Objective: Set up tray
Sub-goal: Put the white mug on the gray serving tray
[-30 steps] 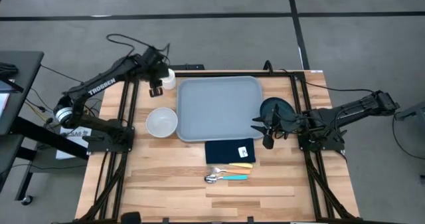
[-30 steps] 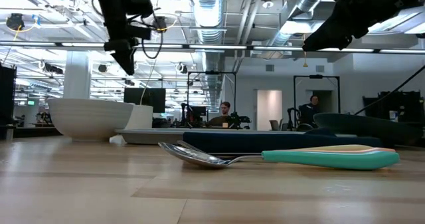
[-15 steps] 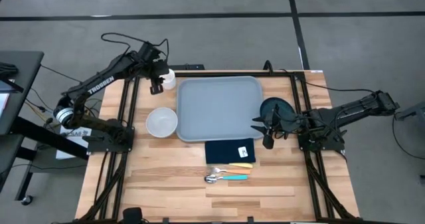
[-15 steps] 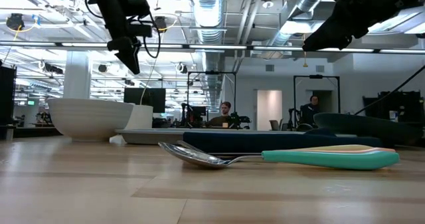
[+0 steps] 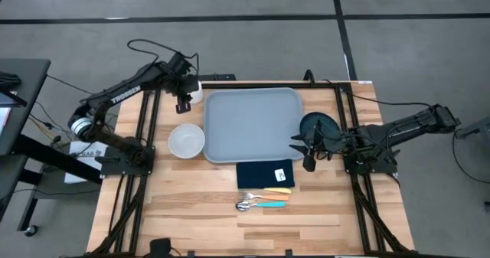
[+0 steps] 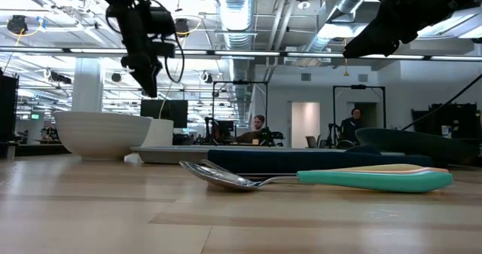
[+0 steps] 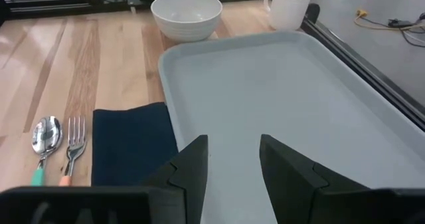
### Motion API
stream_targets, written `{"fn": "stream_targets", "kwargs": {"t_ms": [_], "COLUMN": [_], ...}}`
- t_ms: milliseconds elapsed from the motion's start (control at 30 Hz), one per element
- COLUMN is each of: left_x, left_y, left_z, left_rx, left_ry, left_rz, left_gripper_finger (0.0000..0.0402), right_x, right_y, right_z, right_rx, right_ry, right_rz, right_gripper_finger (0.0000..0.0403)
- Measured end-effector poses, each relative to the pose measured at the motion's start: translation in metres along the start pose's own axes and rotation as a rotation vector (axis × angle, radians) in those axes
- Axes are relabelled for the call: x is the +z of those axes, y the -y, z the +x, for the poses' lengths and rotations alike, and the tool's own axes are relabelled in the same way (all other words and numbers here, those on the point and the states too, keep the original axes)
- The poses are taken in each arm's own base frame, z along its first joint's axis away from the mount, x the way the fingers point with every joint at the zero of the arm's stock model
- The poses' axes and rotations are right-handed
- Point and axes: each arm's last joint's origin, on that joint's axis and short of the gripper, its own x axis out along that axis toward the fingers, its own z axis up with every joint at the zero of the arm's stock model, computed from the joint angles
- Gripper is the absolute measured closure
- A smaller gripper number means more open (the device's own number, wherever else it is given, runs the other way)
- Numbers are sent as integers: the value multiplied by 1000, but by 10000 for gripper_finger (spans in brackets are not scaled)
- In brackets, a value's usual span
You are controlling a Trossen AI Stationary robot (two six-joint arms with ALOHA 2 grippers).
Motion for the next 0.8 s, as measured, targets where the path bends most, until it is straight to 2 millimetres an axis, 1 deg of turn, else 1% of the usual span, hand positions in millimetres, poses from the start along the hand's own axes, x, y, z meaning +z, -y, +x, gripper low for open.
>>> {"fn": "stream_targets", "kwargs": {"t_ms": [267, 433, 533, 800], "left_x": [3, 3, 1, 0], "left_y": [-5, -11, -14, -16], "left_z": [35, 50, 52, 52], "left_rx": [-57, -24, -3, 1], "left_ry": [-77, -117, -141, -138], "left_rz": [46, 55, 66, 59], "left_gripper_finger": [286, 286, 286, 286], "right_x": [0, 0, 0, 0], "right_y": [0, 0, 0, 0], "right_z": [0, 0, 0, 0], "right_rx": [0, 0, 0, 0], "right_ry": [0, 0, 0, 0], "right_rz": [0, 1, 1, 0], "right_gripper_finger": [274, 274, 274, 274]}}
